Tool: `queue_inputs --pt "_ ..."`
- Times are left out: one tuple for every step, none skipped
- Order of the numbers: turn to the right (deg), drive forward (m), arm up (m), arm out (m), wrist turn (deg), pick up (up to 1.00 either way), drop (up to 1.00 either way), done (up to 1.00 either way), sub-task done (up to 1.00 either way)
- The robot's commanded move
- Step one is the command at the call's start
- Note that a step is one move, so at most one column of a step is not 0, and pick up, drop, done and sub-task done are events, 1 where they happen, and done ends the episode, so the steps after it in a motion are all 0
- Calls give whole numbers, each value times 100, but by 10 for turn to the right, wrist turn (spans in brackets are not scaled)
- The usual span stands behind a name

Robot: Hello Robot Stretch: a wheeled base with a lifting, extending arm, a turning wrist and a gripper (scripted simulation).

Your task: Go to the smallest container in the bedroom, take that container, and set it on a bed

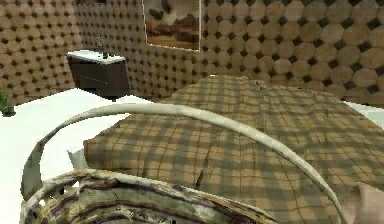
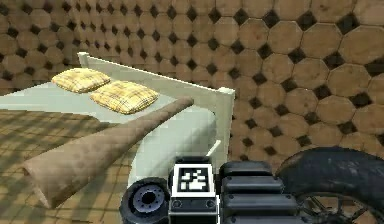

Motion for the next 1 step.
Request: queue_inputs --pt "450 0 0 0 0 0 0 0 0"
